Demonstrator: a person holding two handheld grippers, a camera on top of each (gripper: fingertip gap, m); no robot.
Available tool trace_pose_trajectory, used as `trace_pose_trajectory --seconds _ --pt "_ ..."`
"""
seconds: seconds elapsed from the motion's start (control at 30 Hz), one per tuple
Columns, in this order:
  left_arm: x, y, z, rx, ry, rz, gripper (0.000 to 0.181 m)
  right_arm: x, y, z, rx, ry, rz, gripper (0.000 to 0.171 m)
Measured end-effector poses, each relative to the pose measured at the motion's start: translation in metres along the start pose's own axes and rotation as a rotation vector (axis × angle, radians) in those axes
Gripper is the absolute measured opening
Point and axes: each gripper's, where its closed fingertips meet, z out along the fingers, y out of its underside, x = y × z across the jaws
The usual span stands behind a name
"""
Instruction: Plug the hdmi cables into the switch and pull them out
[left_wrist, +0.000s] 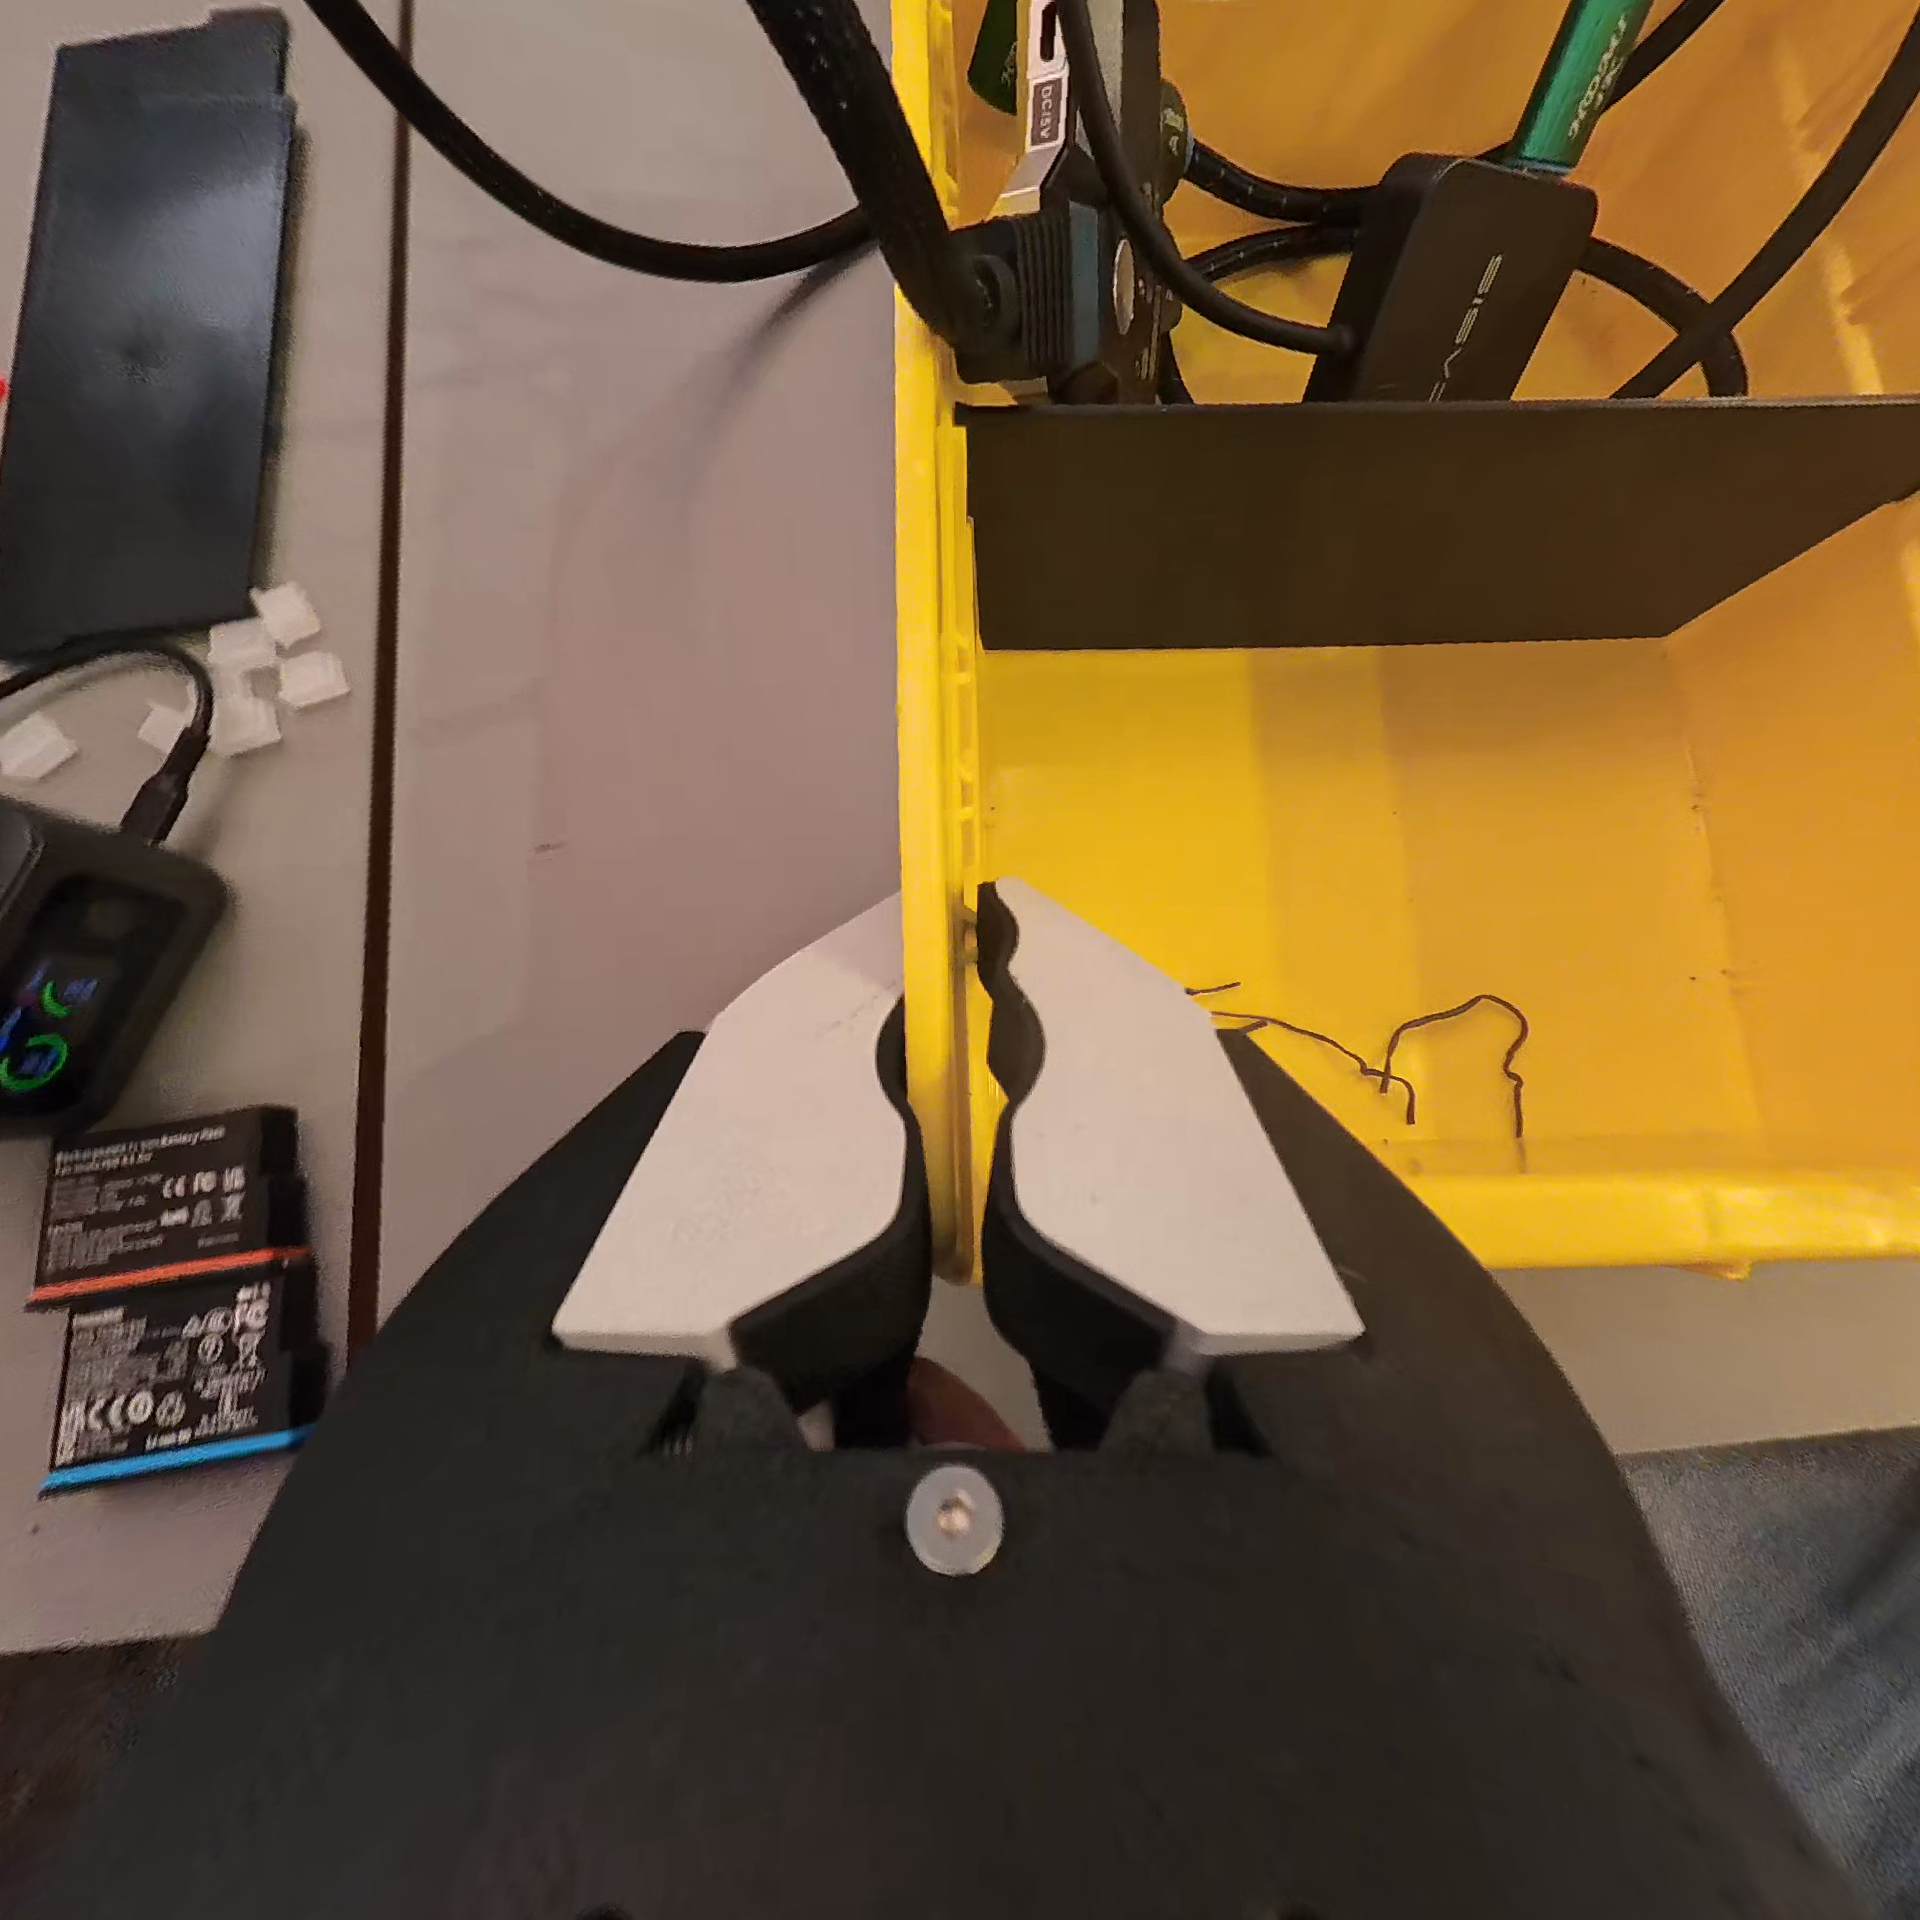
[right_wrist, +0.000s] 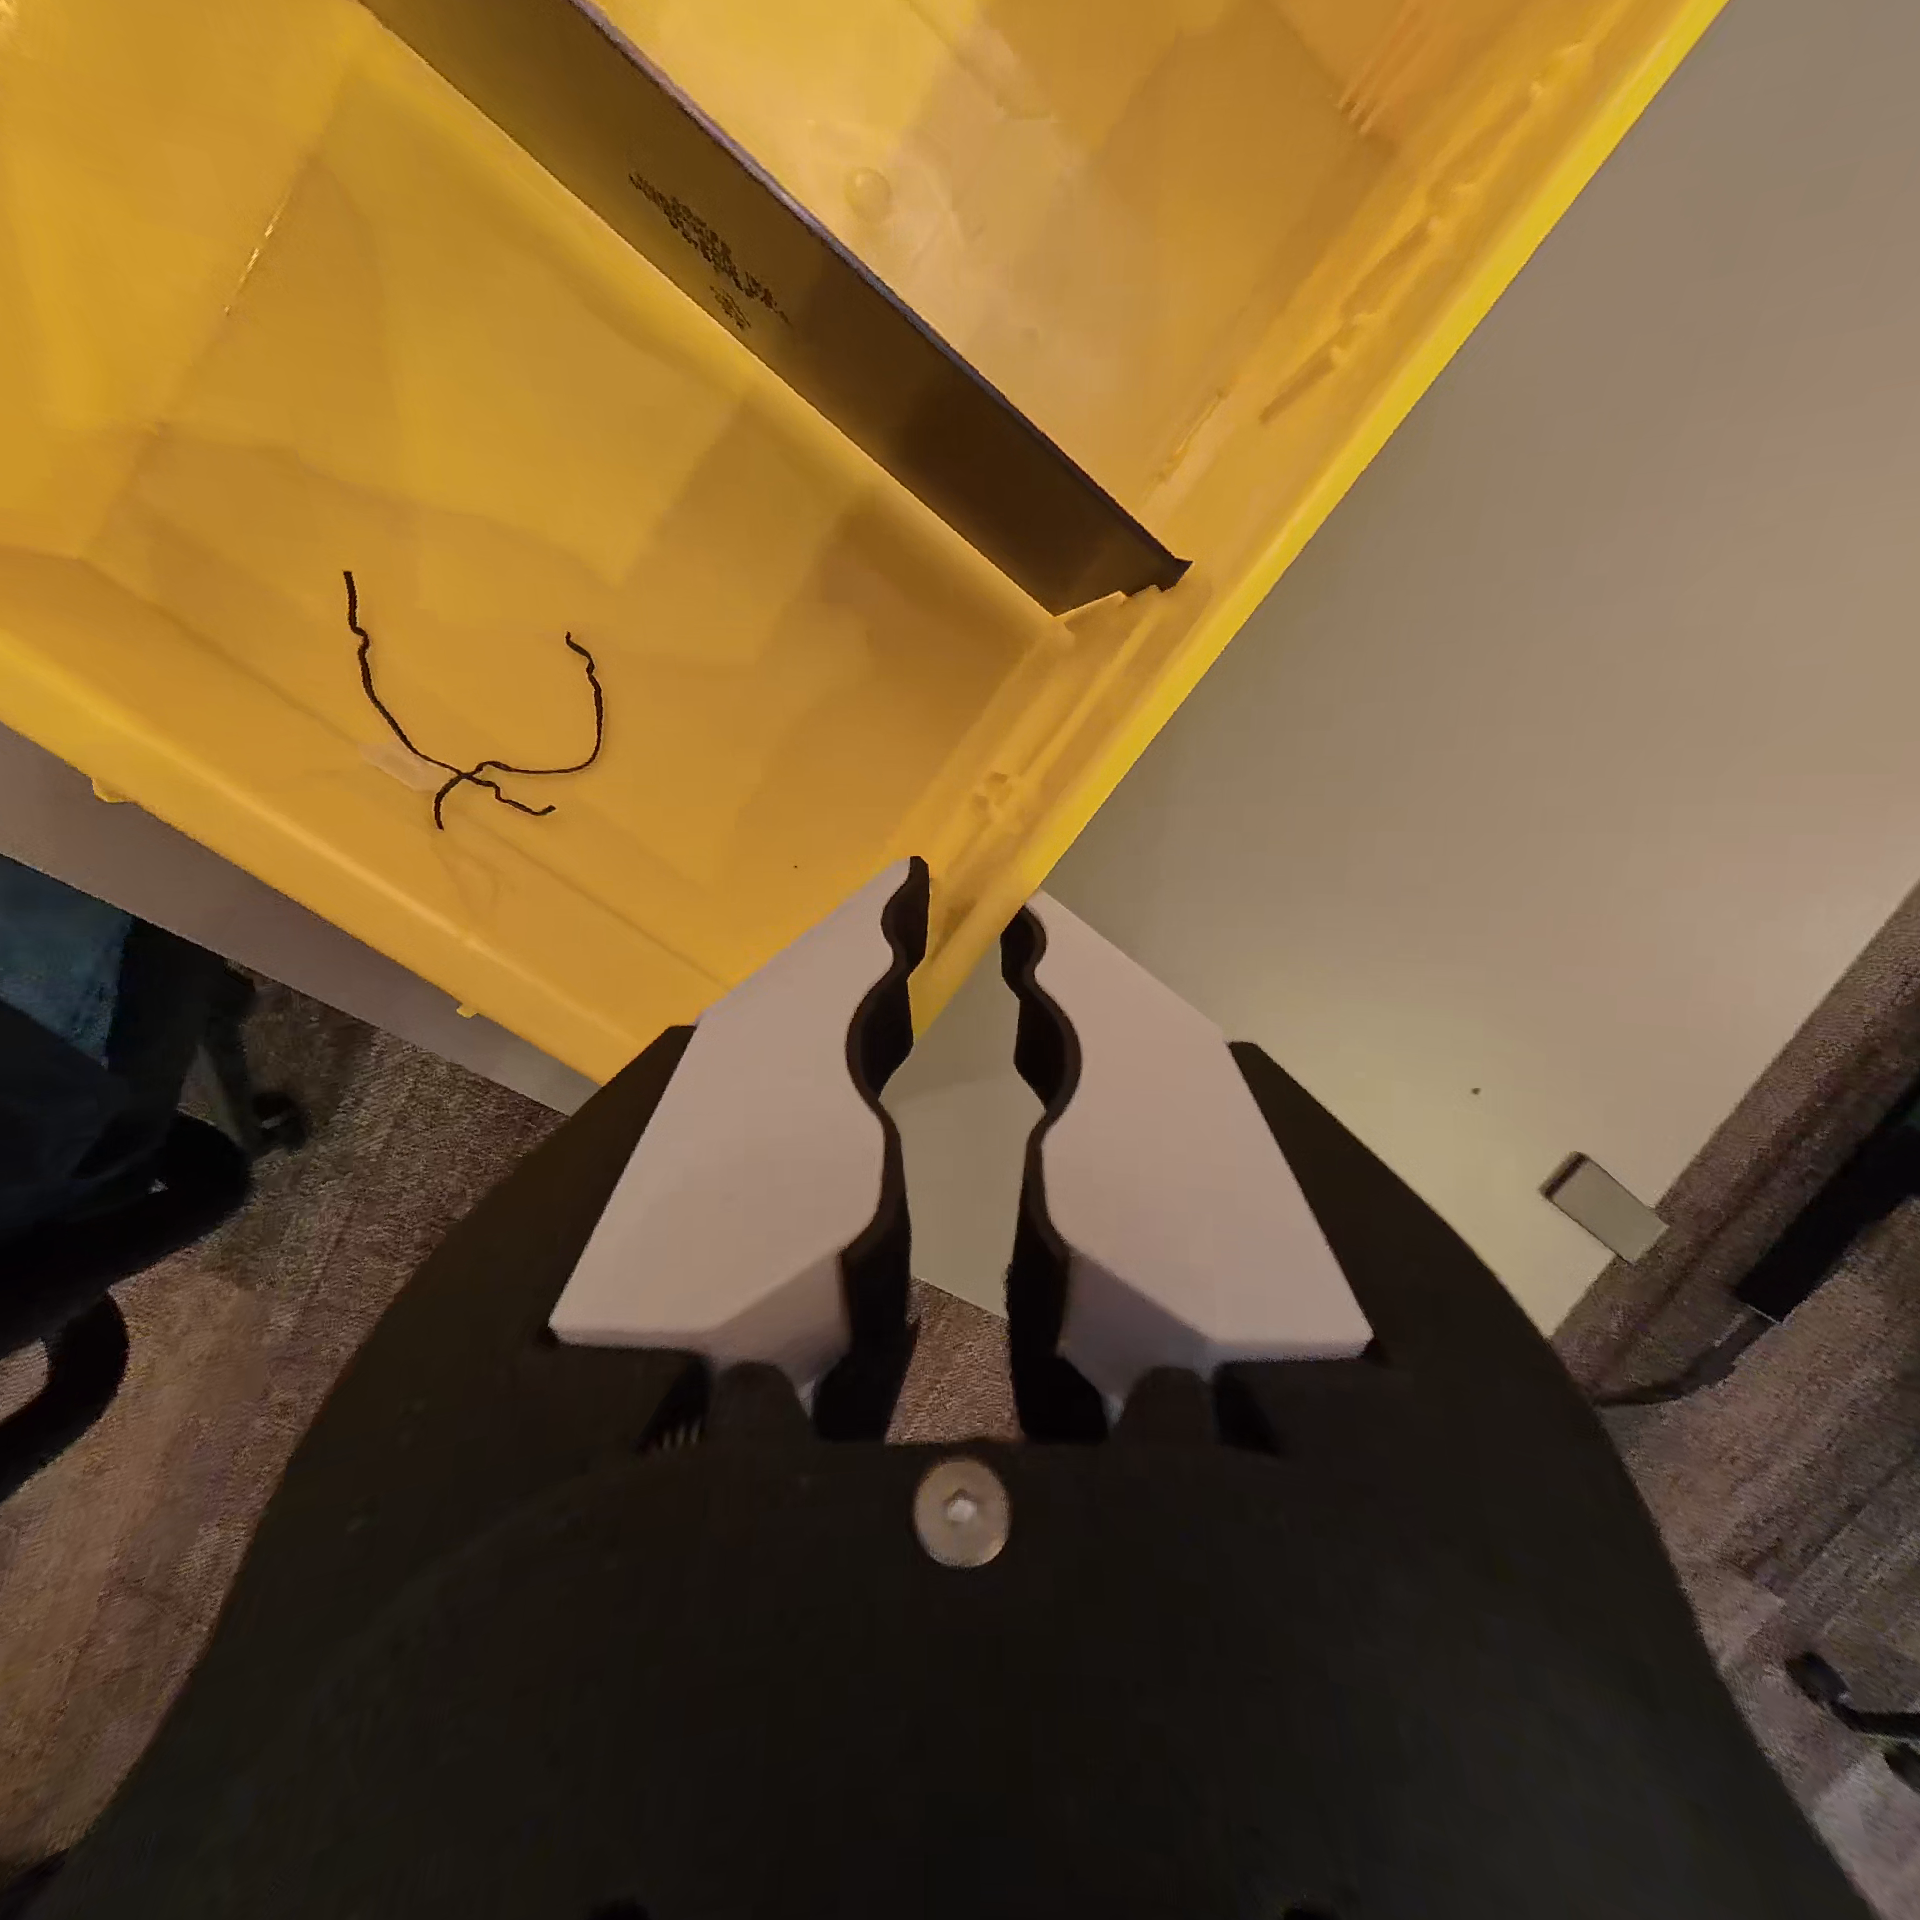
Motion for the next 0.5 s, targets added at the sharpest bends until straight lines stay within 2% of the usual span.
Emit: trace_pose_trajectory --seconds 0.4,0.5 --pt "-0.028 0.024 -0.023 0.011 -0.063 -0.061 0.007 0.047 0.022 -0.004 -0.087 0.126 -0.054 0.018" --pt "-0.034 0.021 -0.03 0.047 -0.11 -0.004 0.016 0.054 0.017 -0.011 -0.05 0.211 -0.042 0.035"
